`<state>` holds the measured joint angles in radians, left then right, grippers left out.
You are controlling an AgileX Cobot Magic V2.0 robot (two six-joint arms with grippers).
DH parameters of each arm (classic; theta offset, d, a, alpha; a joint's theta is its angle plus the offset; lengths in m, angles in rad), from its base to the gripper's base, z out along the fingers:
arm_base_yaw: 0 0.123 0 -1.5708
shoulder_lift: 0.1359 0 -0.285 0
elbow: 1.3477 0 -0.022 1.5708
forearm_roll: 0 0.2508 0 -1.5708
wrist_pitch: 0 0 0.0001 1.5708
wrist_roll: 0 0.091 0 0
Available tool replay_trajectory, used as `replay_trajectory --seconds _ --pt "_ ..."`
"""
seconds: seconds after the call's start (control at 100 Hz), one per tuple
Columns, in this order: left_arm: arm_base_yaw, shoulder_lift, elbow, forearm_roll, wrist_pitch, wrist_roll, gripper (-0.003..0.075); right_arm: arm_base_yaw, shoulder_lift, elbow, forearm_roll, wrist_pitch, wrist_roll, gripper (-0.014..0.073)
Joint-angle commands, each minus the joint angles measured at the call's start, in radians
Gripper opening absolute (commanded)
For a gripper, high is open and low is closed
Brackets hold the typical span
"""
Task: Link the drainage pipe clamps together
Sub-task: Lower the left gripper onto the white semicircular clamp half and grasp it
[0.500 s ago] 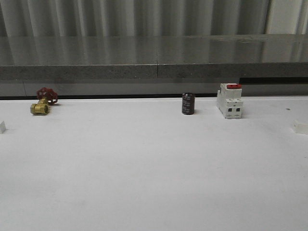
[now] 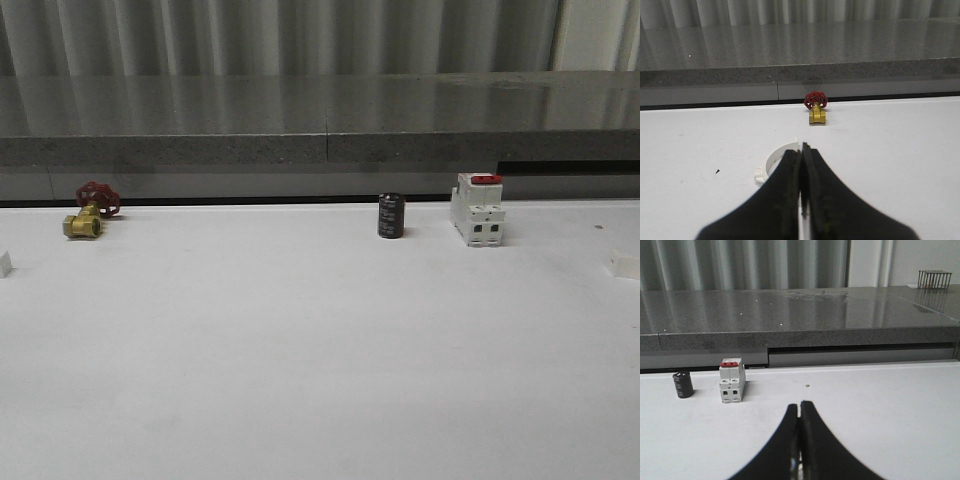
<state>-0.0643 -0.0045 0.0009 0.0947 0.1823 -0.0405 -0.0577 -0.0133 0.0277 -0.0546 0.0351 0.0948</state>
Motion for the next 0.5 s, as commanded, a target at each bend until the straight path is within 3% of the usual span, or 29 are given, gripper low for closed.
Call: replay_trajectory --seconds 0.0,0.2,0.49 --pt "0.001 -0.027 0.045 0.01 -0.085 0.0 -0.0021 -0.006 -0.015 -0.017 0.001 -0.073 -0.009 -0.0067" --pt "0.001 -0.027 0.017 0.05 -0.163 0.0 -0.0021 -0.006 -0.015 -0.017 0.001 -0.073 -0.009 -0.0067" --pt "0.001 0.061 -0.226 0.053 0.127 0.0 -0.0021 -0.006 -0.015 -0.017 0.001 -0.073 -0.009 -0.0067"
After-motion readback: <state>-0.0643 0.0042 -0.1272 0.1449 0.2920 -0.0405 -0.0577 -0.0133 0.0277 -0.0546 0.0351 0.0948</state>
